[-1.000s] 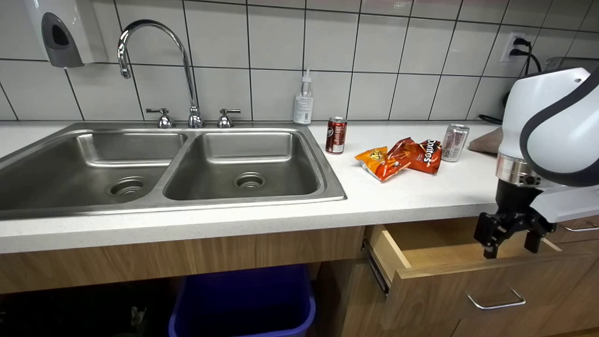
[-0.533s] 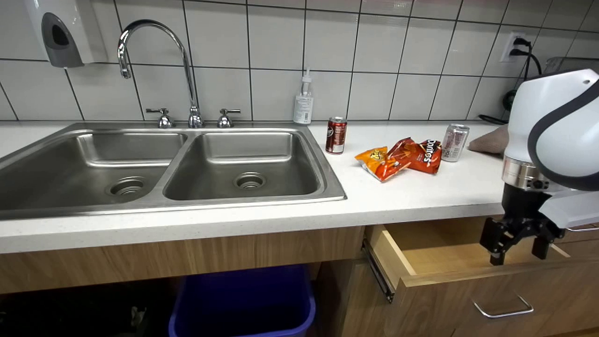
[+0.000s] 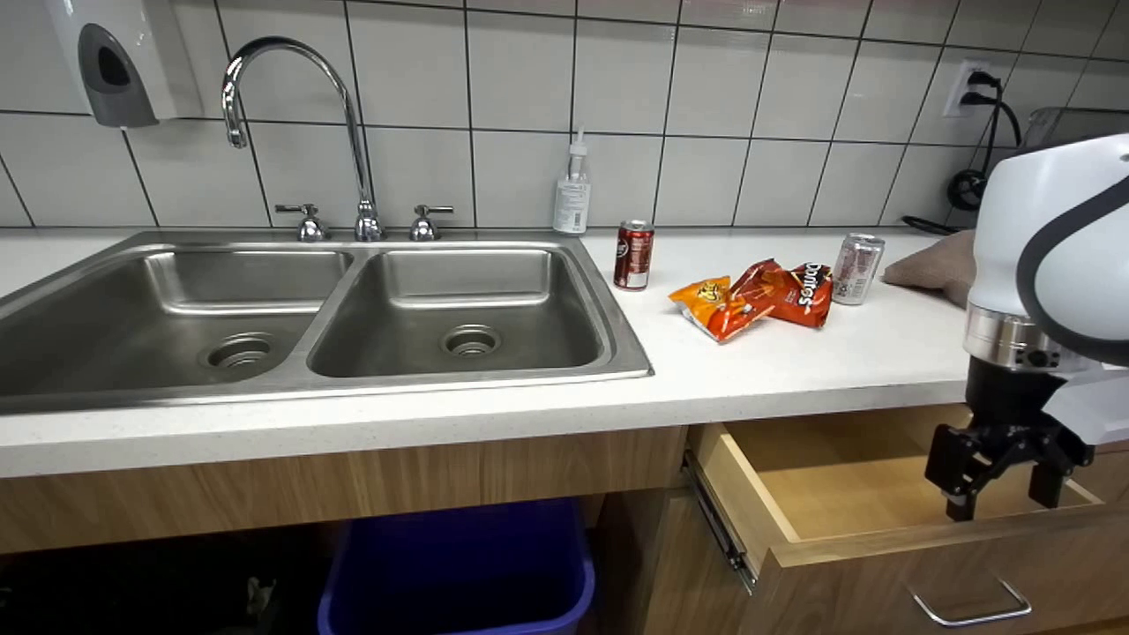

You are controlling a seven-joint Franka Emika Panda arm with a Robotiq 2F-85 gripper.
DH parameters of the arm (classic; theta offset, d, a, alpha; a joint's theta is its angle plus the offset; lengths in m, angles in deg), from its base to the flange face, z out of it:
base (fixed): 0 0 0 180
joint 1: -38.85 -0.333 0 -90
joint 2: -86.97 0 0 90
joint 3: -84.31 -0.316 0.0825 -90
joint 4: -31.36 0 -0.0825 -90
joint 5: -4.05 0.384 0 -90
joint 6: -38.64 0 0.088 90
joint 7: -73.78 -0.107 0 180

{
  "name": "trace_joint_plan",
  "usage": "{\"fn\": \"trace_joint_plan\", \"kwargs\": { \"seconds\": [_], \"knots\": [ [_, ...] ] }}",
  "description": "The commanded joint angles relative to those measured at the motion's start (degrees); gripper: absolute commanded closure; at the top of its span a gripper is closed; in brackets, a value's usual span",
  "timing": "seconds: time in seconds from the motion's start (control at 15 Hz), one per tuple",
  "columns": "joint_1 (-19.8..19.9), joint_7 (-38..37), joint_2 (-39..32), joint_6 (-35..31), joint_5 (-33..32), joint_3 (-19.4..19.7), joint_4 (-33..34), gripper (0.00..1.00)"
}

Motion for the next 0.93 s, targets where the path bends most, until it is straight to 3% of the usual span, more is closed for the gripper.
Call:
{"fn": "trace_joint_plan", "kwargs": {
  "seconds": [0.0, 0.87],
  "knots": [
    [0.6, -1.5, 3.4, 2.9, -2.7, 0.5, -2.3, 0.0],
    [1.7, -1.2, 8.6, 6.2, -1.5, -1.0, -2.9, 0.0]
  ]
}}
